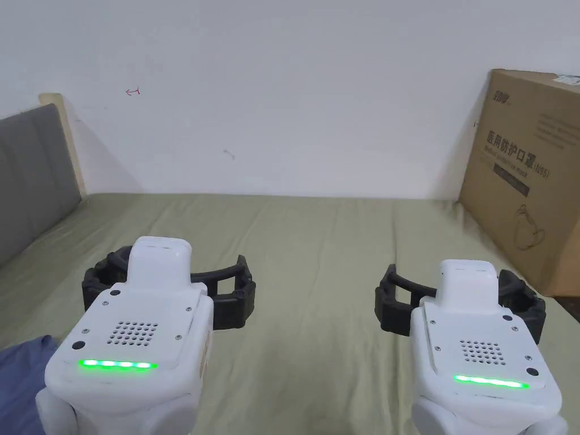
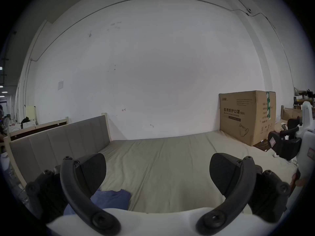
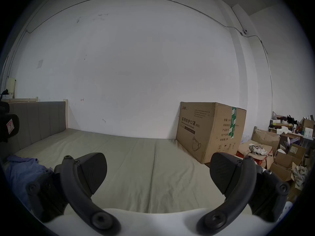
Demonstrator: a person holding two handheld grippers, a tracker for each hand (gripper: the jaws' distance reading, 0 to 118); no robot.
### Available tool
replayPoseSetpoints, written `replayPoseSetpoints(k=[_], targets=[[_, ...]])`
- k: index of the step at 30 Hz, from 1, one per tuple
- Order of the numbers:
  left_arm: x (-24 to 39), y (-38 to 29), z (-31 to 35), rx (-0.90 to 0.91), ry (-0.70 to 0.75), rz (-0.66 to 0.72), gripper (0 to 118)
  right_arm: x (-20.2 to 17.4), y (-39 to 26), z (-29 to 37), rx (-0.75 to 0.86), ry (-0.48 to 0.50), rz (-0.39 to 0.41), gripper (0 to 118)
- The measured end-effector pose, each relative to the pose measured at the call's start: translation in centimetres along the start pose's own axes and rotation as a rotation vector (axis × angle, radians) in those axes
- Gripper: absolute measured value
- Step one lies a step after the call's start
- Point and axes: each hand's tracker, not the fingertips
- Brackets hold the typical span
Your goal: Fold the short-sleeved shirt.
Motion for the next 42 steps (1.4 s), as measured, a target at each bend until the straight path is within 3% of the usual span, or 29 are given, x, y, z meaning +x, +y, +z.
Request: replayPoseSetpoints(k=[2,3,4,5,6,7,8,12,14,20,29,33,42], targets=[[0.1,-0.2,0.2,-0.006,0.009,-0.004,116,0.0,0.3,0.2,-0.014,0.001,0.010,117],[0.1,-0.2,0.3,-0.027,0.024,-0.008,109,0.0,0.1,0.3,-0.011,0.008,0.011,116],[0.2,-0.4,0.4,-0.033,0.024,0.003,85,-0.1,-0.1,0.5,-0.011,0.005,0.020,112],[0.2,-0.7,0.6,-0.030,0.023,0.012,52,-0.3,0.0,0.4,-0.030,-0.015,0.045,101],[0.2,-1.1,0.7,-0.014,0.020,0.019,22,-0.5,-0.2,0.5,-0.037,-0.025,0.060,75],[0.4,-1.3,0.7,-0.010,0.033,0.021,5,-0.5,-0.5,0.8,-0.028,-0.017,0.051,27],[0.4,-1.4,0.5,-0.020,0.050,0.007,4,-0.6,-0.6,0.9,-0.033,-0.013,0.050,12],[0.0,-1.8,0.2,-0.036,-0.038,0.049,0,-0.1,-1.1,0.4,-0.108,0.014,-0.020,4],[0.2,-1.9,0.1,-0.045,-0.016,0.037,0,0.1,-1.2,0.1,-0.114,-0.001,-0.039,1],[0.0,-1.9,-0.2,-0.055,-0.037,0.062,0,0.0,-1.1,0.0,-0.119,0.012,-0.017,0],[-1.2,-1.5,0.2,-0.057,-0.031,0.055,0,-0.5,0.1,-0.5,-0.117,0.062,-0.054,0],[-3.8,-0.9,1.5,-0.049,0.049,0.062,0,-3.1,1.0,-1.0,-0.100,0.151,-0.062,0],[-13.0,-1.5,8.5,-0.072,0.361,0.055,0,-14.3,2.2,0.0,-0.104,0.492,-0.060,0]])
